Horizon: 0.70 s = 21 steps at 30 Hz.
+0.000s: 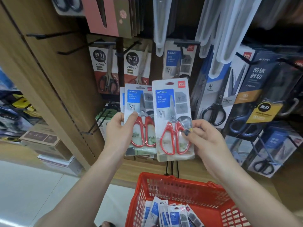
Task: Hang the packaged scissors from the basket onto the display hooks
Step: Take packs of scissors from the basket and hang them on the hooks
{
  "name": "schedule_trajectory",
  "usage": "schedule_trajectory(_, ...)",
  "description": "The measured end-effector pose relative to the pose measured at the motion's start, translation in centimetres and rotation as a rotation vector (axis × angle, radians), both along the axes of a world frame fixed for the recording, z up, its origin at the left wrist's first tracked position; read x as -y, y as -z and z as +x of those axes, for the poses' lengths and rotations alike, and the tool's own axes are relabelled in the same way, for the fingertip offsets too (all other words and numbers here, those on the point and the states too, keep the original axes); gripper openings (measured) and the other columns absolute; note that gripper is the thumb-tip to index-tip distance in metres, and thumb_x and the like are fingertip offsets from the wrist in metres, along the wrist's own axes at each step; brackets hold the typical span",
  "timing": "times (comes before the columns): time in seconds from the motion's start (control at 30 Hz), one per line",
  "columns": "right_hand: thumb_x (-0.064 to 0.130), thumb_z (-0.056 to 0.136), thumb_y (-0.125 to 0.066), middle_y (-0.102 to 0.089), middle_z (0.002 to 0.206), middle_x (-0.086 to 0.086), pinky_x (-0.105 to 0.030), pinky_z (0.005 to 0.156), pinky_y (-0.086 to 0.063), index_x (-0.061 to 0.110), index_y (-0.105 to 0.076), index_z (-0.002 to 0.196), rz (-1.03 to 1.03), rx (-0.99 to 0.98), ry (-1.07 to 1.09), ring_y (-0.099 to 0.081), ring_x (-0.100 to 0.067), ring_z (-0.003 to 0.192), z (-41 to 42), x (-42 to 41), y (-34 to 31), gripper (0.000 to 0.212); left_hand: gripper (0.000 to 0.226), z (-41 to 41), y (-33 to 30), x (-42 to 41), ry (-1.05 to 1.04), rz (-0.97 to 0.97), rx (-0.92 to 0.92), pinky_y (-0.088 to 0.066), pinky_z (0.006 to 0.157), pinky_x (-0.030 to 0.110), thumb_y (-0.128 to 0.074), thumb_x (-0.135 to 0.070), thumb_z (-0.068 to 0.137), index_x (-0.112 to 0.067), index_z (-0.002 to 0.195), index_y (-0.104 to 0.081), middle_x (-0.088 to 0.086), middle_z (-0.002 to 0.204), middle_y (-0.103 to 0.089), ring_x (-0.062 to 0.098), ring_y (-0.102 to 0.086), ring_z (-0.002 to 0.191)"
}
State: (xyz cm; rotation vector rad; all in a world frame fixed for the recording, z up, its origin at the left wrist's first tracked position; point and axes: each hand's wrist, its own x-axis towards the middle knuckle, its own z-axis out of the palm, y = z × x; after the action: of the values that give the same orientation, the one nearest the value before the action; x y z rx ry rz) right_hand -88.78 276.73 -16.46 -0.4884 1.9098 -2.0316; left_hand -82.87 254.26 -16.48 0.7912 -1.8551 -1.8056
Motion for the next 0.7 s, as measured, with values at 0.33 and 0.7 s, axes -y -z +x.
schedule_trajectory(0.33, 0.012, 0.097, -0.061, -0.078, 0.089, -0.003, -0.03, 0.072, -0.062, 0.035, -0.067, 0.099, -0.1, -0.304, 0.054, -0.076, -0.017, 0.086, 1.5, -0.3, -2.5, 0.023, 0.022, 0.0, 0.2, 0.1, -0.035, 0.014, -0.019, -0.066, 0.073, 0.042, -0.067, -0.039, 0.103, -0.019, 0.093, -0.064, -0.002, 0.087, -0.082, 0.021, -0.081, 0.08)
schedule_trajectory(0.7, 0.013, 0.101, -0.063, -0.076, 0.083, -0.014, -0.034, 0.07, -0.06, 0.024, -0.063, 0.103, -0.014, -0.21, 0.278, -0.074, -0.018, 0.077, -1.8, 3.1, -3.4, 0.011, 0.027, 0.1, 0.2, 0.1, -0.035, 0.022, -0.01, -0.063, 0.055, 0.026, -0.067, -0.038, 0.103, -0.012, 0.102, -0.063, -0.005, 0.087, -0.082, 0.016, -0.081, 0.078)
